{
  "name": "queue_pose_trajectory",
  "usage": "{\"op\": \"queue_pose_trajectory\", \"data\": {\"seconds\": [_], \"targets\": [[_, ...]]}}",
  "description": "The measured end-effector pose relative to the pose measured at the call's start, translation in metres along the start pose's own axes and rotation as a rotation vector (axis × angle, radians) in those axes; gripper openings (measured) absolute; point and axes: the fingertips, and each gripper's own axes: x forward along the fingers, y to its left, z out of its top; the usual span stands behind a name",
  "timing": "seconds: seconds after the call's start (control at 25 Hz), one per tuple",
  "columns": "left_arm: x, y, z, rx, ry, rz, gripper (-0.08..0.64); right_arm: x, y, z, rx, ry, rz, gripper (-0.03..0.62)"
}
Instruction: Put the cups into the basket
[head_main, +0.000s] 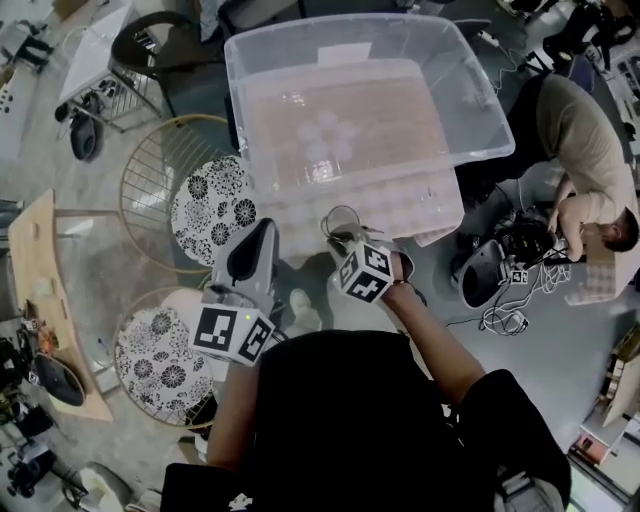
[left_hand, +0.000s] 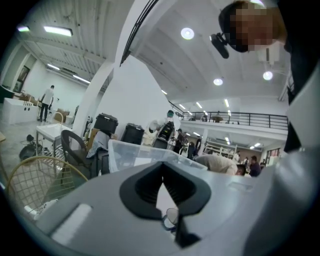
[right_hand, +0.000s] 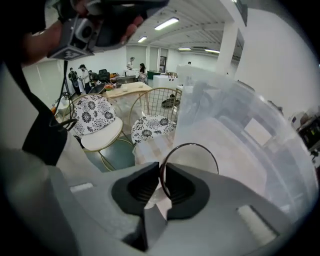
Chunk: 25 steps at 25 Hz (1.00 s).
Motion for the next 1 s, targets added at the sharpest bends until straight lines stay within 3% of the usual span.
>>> {"op": "queue_pose_trajectory", "data": {"seconds": [0.12,0.6,1.0], "targets": [[0.008,-0.007,0.002,0.006,-0.005,-0.024,0.008,-0.032,-0.004,0.011,-0.031,-0.044,-0.029,0.043],[0.035,-0.015,0.005,-0.003,-0.007,-0.076,0.008,-0.136,-0.024,0.049,-0.01,-0.185,-0.115,0.043],[0.047,-0.024,0.001,0.004,0.0,-0.086,0.008,-0.194,-0.091,0.089,-0.038,-0.281,-0.267,0.044]]}}
